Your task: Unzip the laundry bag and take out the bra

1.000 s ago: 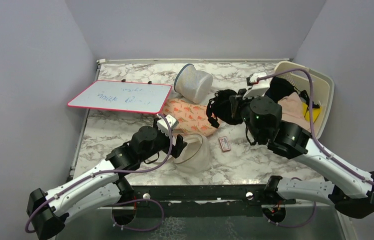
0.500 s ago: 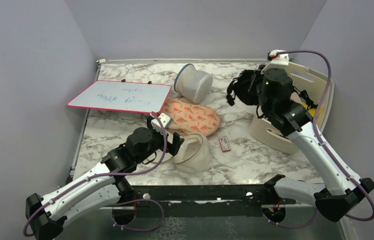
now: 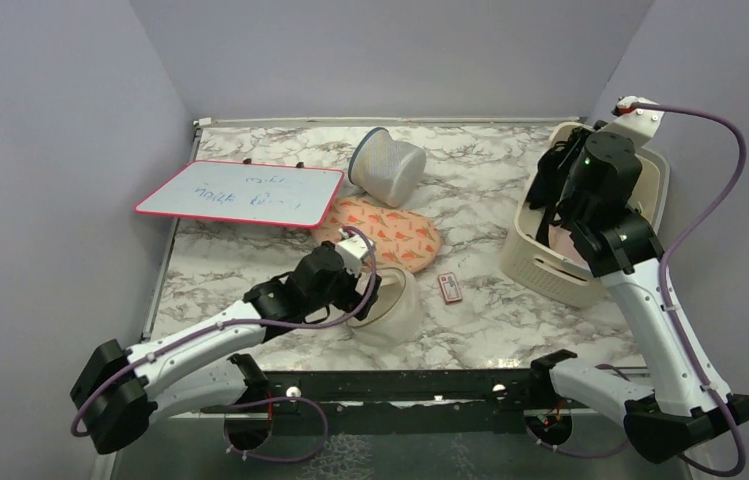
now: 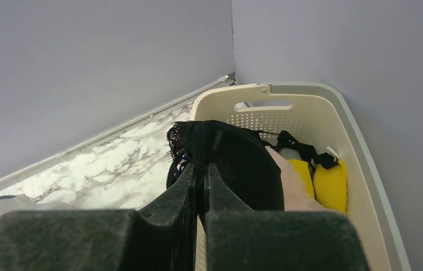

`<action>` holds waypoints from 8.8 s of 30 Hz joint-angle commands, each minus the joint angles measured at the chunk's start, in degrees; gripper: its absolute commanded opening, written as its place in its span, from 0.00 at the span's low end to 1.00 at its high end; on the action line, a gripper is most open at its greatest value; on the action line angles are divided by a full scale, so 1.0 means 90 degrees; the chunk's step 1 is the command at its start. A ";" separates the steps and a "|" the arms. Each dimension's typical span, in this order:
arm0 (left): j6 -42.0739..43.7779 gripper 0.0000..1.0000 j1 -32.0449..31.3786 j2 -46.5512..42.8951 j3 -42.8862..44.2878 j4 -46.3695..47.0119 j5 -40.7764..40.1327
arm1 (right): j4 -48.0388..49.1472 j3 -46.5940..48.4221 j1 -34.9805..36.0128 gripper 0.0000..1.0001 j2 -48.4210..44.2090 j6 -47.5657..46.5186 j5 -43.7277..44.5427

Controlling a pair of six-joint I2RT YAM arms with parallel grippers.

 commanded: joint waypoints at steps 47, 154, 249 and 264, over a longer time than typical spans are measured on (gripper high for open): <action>-0.0672 0.00 -0.0463 -0.2161 -0.0582 -0.0459 -0.1351 | 0.1928 -0.2051 -0.0041 0.01 -0.0816 -0.1401 0.1981; -0.4519 0.89 0.2139 -0.1139 -0.1460 -0.0904 0.0473 | -0.2123 -0.2006 0.3811 0.60 0.1095 0.1772 -0.3709; 0.4006 0.00 0.2602 -0.4052 -0.1201 0.0534 0.5175 | 0.1859 -0.3823 0.3770 0.08 0.2117 0.5197 -0.6297; 0.4891 0.00 0.2170 -0.3806 -0.1308 -0.0195 0.5510 | -0.0335 -0.2341 0.3015 0.21 0.2162 0.2805 -0.6152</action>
